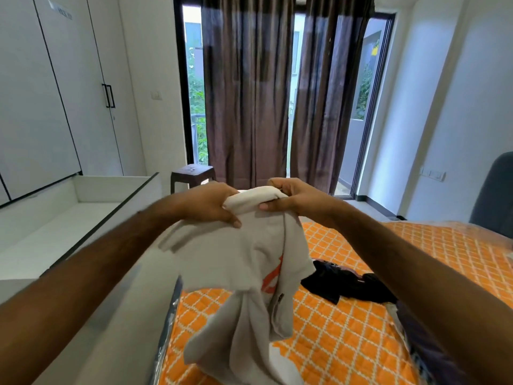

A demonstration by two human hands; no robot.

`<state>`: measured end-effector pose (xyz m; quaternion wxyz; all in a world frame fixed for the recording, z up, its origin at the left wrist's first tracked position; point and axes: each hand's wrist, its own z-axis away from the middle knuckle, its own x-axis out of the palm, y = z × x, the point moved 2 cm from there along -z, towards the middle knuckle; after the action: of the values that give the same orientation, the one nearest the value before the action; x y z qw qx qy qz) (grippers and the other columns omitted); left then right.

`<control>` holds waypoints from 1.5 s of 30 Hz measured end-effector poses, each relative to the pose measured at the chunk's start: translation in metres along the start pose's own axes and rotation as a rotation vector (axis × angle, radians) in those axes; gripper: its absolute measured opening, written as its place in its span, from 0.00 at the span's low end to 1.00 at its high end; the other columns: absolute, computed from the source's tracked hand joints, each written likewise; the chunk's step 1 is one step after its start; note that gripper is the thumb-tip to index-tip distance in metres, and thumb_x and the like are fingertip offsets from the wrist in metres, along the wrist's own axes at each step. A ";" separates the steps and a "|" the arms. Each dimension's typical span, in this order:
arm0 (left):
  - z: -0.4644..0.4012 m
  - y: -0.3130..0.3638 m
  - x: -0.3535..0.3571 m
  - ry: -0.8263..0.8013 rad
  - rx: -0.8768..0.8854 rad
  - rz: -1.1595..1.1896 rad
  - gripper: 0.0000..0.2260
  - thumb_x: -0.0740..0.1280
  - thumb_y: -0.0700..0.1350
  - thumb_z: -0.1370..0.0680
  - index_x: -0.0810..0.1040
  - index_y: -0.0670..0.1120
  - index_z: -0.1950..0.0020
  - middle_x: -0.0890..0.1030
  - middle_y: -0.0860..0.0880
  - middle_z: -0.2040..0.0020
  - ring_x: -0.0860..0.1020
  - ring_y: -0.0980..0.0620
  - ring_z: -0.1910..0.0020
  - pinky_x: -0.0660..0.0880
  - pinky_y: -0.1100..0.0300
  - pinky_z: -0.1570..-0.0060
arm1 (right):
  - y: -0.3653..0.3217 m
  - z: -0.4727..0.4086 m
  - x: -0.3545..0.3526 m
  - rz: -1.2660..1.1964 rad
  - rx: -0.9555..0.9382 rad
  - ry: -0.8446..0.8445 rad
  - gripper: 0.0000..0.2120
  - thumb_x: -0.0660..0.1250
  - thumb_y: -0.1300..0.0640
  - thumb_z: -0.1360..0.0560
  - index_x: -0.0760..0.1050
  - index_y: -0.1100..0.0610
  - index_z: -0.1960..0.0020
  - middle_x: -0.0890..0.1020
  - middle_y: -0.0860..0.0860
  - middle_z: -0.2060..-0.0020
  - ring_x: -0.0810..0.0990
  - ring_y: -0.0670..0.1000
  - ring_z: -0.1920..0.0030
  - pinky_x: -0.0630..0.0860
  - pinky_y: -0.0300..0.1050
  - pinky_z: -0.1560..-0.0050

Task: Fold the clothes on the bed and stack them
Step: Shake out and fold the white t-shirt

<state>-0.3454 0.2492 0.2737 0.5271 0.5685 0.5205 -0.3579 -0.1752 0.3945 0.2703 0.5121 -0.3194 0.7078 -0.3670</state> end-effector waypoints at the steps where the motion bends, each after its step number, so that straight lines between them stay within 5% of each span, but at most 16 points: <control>1: 0.001 -0.008 0.005 0.014 -0.021 0.029 0.12 0.78 0.51 0.28 0.82 0.51 0.48 0.81 0.55 0.56 0.78 0.55 0.56 0.70 0.61 0.56 | 0.000 0.001 -0.004 -0.015 -0.015 0.024 0.16 0.75 0.61 0.26 0.71 0.69 0.51 0.75 0.57 0.58 0.76 0.53 0.56 0.72 0.45 0.57; 6: 0.004 -0.034 0.013 0.196 -0.138 0.480 0.05 0.72 0.48 0.22 0.79 0.49 0.56 0.80 0.50 0.59 0.77 0.57 0.61 0.72 0.62 0.59 | 0.014 0.003 -0.030 0.038 -0.025 0.491 0.23 0.76 0.50 0.29 0.71 0.68 0.54 0.74 0.55 0.61 0.73 0.50 0.59 0.70 0.49 0.56; 8: 0.001 -0.033 0.016 0.314 -0.209 0.638 0.06 0.68 0.45 0.20 0.79 0.48 0.57 0.79 0.49 0.61 0.75 0.55 0.62 0.71 0.63 0.61 | 0.021 0.007 -0.037 0.237 -0.005 0.706 0.18 0.76 0.48 0.27 0.72 0.60 0.55 0.75 0.49 0.64 0.73 0.45 0.63 0.71 0.42 0.60; 11: -0.010 -0.016 0.015 0.462 -0.243 0.753 0.07 0.66 0.43 0.19 0.80 0.40 0.51 0.79 0.46 0.59 0.75 0.52 0.60 0.70 0.62 0.63 | 0.019 0.012 -0.032 0.324 -0.081 0.805 0.11 0.71 0.52 0.22 0.70 0.55 0.50 0.76 0.45 0.61 0.75 0.42 0.61 0.69 0.31 0.63; 14: -0.026 0.009 0.005 0.557 -0.254 0.881 0.08 0.66 0.43 0.19 0.80 0.39 0.47 0.80 0.44 0.55 0.77 0.48 0.56 0.73 0.54 0.57 | 0.012 0.008 -0.007 0.231 -0.113 0.718 0.10 0.68 0.53 0.20 0.71 0.56 0.42 0.78 0.44 0.54 0.78 0.41 0.54 0.72 0.33 0.57; 18: -0.043 0.047 -0.007 0.534 -0.153 0.889 0.05 0.64 0.41 0.18 0.79 0.48 0.50 0.81 0.46 0.54 0.78 0.49 0.54 0.77 0.56 0.57 | 0.002 -0.003 0.027 0.025 -0.030 0.281 0.18 0.74 0.50 0.25 0.74 0.54 0.39 0.83 0.46 0.50 0.83 0.44 0.50 0.80 0.45 0.48; 21: -0.040 0.056 -0.012 0.527 -0.048 0.969 0.06 0.65 0.41 0.19 0.78 0.47 0.43 0.82 0.48 0.49 0.81 0.50 0.50 0.80 0.57 0.53 | -0.003 -0.013 0.015 0.246 -0.074 0.365 0.14 0.75 0.50 0.26 0.78 0.53 0.43 0.85 0.47 0.52 0.84 0.47 0.50 0.81 0.52 0.45; 24: -0.029 0.048 0.000 0.635 -0.009 0.982 0.19 0.73 0.45 0.23 0.72 0.47 0.35 0.79 0.51 0.43 0.81 0.54 0.47 0.81 0.59 0.54 | -0.005 -0.011 -0.003 0.160 -0.047 0.513 0.08 0.73 0.50 0.26 0.81 0.53 0.51 0.86 0.49 0.58 0.85 0.49 0.55 0.81 0.56 0.47; 26: -0.021 0.044 0.021 0.733 -0.043 0.863 0.23 0.78 0.45 0.28 0.71 0.48 0.38 0.77 0.52 0.48 0.80 0.56 0.55 0.79 0.62 0.58 | -0.008 -0.010 -0.010 0.037 -0.053 0.598 0.07 0.73 0.50 0.26 0.81 0.53 0.55 0.86 0.50 0.60 0.84 0.49 0.57 0.80 0.55 0.48; 29: -0.017 0.049 0.068 0.546 -0.026 0.719 0.21 0.80 0.46 0.31 0.73 0.47 0.44 0.78 0.49 0.56 0.77 0.57 0.64 0.75 0.62 0.63 | -0.017 -0.009 -0.015 -0.190 -0.062 0.652 0.03 0.72 0.56 0.23 0.80 0.55 0.54 0.84 0.52 0.61 0.82 0.47 0.60 0.80 0.48 0.55; 32: -0.024 0.052 0.107 0.391 -0.043 0.591 0.16 0.76 0.48 0.27 0.75 0.51 0.44 0.80 0.53 0.52 0.78 0.59 0.57 0.73 0.63 0.57 | -0.024 -0.005 -0.017 -0.316 -0.051 0.622 0.03 0.71 0.56 0.22 0.78 0.55 0.53 0.82 0.49 0.63 0.80 0.44 0.65 0.78 0.38 0.62; 36: -0.029 0.056 0.123 0.315 -0.085 0.524 0.15 0.69 0.47 0.24 0.77 0.52 0.38 0.82 0.55 0.48 0.79 0.60 0.54 0.75 0.64 0.56 | -0.024 0.007 -0.028 -0.405 0.036 0.596 0.08 0.72 0.51 0.23 0.80 0.56 0.50 0.84 0.52 0.61 0.83 0.49 0.62 0.81 0.44 0.59; 39: -0.025 0.056 0.138 0.266 -0.137 0.590 0.10 0.68 0.45 0.24 0.75 0.47 0.43 0.81 0.50 0.50 0.81 0.52 0.54 0.81 0.52 0.57 | -0.020 0.019 -0.045 -0.449 0.074 0.612 0.11 0.73 0.50 0.23 0.81 0.58 0.49 0.85 0.54 0.61 0.84 0.51 0.61 0.82 0.45 0.58; 41: -0.020 0.053 0.149 0.213 -0.192 0.741 0.09 0.66 0.44 0.21 0.72 0.45 0.43 0.80 0.47 0.49 0.82 0.48 0.53 0.82 0.50 0.61 | -0.018 0.026 -0.055 -0.465 0.098 0.597 0.11 0.72 0.50 0.22 0.81 0.58 0.49 0.85 0.53 0.61 0.84 0.51 0.62 0.82 0.44 0.59; 45: -0.012 0.052 0.154 0.283 -0.189 0.973 0.07 0.64 0.51 0.17 0.74 0.47 0.45 0.82 0.48 0.51 0.83 0.50 0.52 0.81 0.49 0.54 | -0.012 0.039 -0.075 -0.332 0.147 0.593 0.12 0.72 0.48 0.23 0.81 0.58 0.48 0.86 0.53 0.58 0.85 0.50 0.59 0.82 0.44 0.56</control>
<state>-0.2659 0.2992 0.1408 0.6059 0.7377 0.2921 0.0579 -0.1168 0.4428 0.3088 0.2392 -0.2720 0.7358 -0.5722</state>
